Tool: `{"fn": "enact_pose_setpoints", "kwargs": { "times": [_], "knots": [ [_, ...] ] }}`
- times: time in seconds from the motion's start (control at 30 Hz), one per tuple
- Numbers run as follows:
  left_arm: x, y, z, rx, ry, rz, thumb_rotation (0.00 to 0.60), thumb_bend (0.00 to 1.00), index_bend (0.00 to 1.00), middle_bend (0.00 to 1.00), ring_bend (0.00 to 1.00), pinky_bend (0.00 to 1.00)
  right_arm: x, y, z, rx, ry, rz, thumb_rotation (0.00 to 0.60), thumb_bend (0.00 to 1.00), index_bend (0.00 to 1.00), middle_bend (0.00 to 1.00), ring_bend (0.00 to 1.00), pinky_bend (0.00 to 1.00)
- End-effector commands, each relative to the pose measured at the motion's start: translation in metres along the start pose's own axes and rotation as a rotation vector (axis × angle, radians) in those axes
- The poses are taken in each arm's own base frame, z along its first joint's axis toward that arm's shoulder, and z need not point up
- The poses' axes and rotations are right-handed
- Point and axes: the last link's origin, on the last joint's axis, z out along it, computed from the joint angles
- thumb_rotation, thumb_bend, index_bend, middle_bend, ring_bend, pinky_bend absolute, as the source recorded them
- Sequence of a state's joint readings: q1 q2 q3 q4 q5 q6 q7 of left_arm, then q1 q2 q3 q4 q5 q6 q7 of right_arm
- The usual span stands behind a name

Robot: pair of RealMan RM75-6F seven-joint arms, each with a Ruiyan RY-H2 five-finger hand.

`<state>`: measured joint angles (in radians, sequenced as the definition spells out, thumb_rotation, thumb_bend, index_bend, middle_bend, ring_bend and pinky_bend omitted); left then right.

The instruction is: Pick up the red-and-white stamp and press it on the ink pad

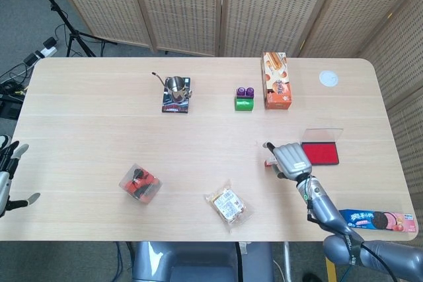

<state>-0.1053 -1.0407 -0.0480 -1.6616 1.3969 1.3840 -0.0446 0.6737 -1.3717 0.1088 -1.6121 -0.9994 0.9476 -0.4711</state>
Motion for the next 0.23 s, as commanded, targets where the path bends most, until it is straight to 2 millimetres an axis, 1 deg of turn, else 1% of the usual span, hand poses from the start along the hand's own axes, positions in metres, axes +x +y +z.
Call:
{"fn": "enact_pose_setpoints", "kwargs": {
  "times": [0.03,0.07,0.13,0.17,0.2,0.23],
  "knots": [
    [0.001,0.0,-0.002,-0.006,0.004,-0.005,0.6,0.13,0.0,0.0,0.0,0.0,0.013,0.001,-0.016,0.013,0.039,0.007,0.6,0.51,0.2,0.91,0.99,1.0],
    [0.002,0.0,-0.003,-0.009,0.006,-0.007,0.6,0.13,0.0,0.0,0.0,0.0,0.016,0.0,-0.021,0.018,0.053,0.015,0.6,0.51,0.2,0.89,0.98,1.0],
    [0.004,0.0,-0.006,-0.018,0.014,-0.015,0.6,0.13,0.0,0.0,0.0,0.0,0.03,0.001,-0.041,0.04,0.117,0.055,0.6,0.48,0.2,0.8,0.9,1.0],
    [0.004,0.0,-0.007,-0.021,0.018,-0.018,0.6,0.13,0.0,0.0,0.0,0.0,0.035,0.002,-0.049,0.052,0.15,0.074,0.6,0.41,0.19,0.71,0.8,0.96],
    [0.005,0.0,-0.009,-0.026,0.021,-0.021,0.6,0.13,0.0,0.0,0.0,0.0,0.042,0.005,-0.06,0.069,0.205,0.101,0.6,0.34,0.17,0.62,0.68,0.91],
    [0.006,0.0,-0.01,-0.031,0.024,-0.026,0.6,0.13,0.0,0.0,0.0,0.0,0.047,0.01,-0.073,0.078,0.268,0.125,0.6,0.2,0.13,0.45,0.47,0.77]
  ]
}}
